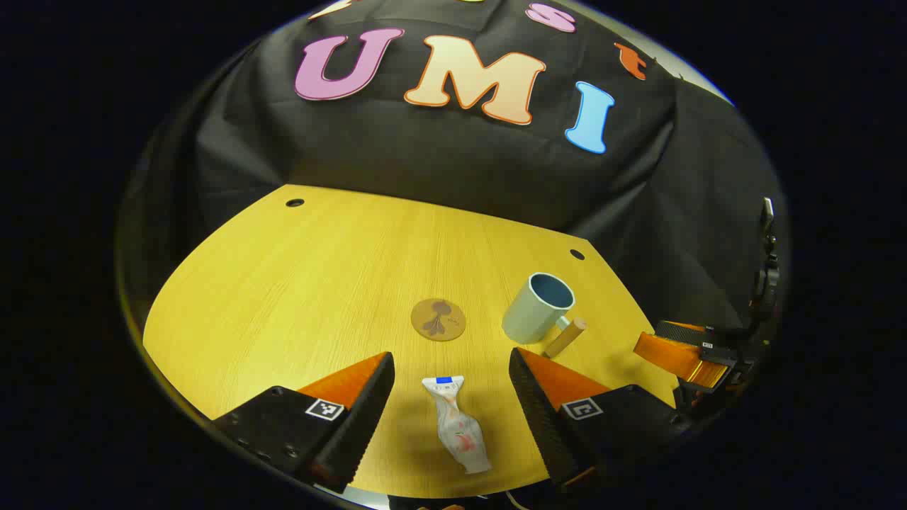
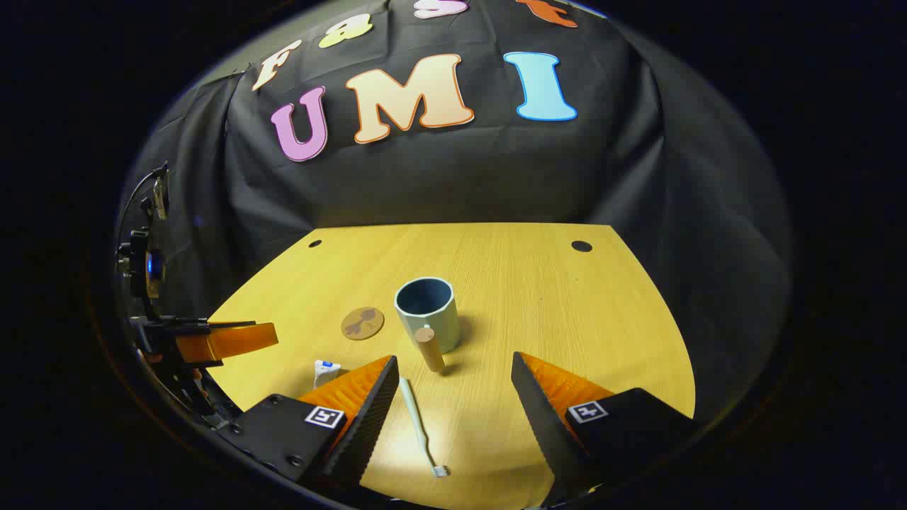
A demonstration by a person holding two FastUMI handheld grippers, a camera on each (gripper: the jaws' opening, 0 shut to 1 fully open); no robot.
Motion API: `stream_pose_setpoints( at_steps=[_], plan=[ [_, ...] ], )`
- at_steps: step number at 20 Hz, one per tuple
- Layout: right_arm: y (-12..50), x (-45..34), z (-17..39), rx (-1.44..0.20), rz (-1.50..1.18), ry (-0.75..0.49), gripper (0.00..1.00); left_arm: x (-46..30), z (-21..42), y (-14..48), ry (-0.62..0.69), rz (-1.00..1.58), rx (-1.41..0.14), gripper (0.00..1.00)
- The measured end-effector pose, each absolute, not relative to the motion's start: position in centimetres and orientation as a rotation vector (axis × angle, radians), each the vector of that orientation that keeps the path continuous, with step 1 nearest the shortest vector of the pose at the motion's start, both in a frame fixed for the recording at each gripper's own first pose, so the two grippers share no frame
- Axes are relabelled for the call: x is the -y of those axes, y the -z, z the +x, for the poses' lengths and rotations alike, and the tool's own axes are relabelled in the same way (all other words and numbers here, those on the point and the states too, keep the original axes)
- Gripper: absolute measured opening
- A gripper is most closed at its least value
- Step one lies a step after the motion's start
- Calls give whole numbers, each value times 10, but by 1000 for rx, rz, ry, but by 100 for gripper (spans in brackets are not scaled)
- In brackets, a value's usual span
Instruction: Put the toothbrush and toothpaste on the desktop into the cup, then pick up the cup and place it on the coaster on the desktop.
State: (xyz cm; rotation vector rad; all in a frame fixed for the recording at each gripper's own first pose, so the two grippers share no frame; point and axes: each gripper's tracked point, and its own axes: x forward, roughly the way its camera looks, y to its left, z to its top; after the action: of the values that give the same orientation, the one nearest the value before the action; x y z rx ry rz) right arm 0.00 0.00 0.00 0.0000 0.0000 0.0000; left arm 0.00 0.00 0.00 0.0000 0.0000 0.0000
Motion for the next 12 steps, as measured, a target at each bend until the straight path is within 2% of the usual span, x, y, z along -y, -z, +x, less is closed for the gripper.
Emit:
stream_pose_setpoints(
  at_steps=[1, 4, 5, 10, 11, 12],
  plan=[
    [1, 1, 1, -7, 1, -3, 98, 0, 1, 3, -2, -17, -11, 95],
    [1, -4, 5, -17, 10, -17, 96, -5, 3, 5, -27, -42, -22, 95],
    [1, -4, 6, -22, 7, -19, 98, -7, 3, 8, -34, -46, -26, 95],
    [4, -8, 9, -41, -20, -27, 98, -9, 6, 10, -48, -25, -40, 96],
    [5, -8, 9, -44, -19, -28, 95, -9, 7, 10, -50, -20, -42, 96],
    [6, -9, 9, -48, -18, -32, 98, -9, 6, 12, -52, -16, -45, 96]
  ],
)
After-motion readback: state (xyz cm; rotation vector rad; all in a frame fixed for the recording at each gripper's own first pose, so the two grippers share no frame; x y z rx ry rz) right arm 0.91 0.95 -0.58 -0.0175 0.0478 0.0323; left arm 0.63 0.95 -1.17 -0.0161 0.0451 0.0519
